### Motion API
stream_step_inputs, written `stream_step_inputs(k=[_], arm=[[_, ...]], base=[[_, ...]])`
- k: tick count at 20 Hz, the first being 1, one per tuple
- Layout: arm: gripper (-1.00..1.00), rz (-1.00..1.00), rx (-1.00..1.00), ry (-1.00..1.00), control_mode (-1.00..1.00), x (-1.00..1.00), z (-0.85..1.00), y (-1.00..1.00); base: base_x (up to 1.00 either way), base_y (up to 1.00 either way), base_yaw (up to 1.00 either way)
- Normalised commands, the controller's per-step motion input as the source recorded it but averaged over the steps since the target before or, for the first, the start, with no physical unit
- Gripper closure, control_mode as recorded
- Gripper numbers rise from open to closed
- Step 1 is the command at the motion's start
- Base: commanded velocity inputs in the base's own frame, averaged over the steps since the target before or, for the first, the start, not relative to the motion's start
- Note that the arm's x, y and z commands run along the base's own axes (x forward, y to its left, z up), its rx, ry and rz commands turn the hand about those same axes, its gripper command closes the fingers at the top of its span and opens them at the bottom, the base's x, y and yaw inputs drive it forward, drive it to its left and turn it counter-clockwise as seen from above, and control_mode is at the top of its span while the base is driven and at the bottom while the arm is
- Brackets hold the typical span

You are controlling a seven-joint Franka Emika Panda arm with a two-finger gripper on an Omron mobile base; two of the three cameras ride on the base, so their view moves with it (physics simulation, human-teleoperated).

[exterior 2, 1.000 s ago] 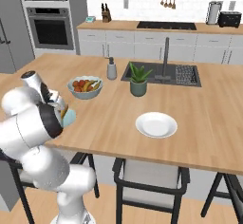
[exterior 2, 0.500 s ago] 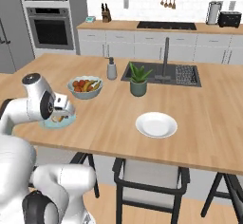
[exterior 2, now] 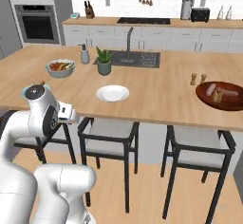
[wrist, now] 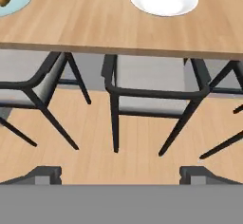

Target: Place one bun and one sausage from the bowl on each plate.

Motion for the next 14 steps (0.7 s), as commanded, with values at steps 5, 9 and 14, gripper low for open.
stream_step_inputs(k=[5, 9, 14], arm=[[-1.00, 0.00, 0.00, 0.00, 1.00, 0.00, 0.00, 0.00], [-1.00, 0.00, 0.00, 0.00, 1.00, 0.00, 0.00, 0.00], [-1.00, 0.00, 0.00, 0.00, 1.00, 0.00, 0.00, 0.00]], base=[[-0.41, -1.00, -0.08], [0.02, -1.00, -0.11], [0.17, -1.00, -0.08]])
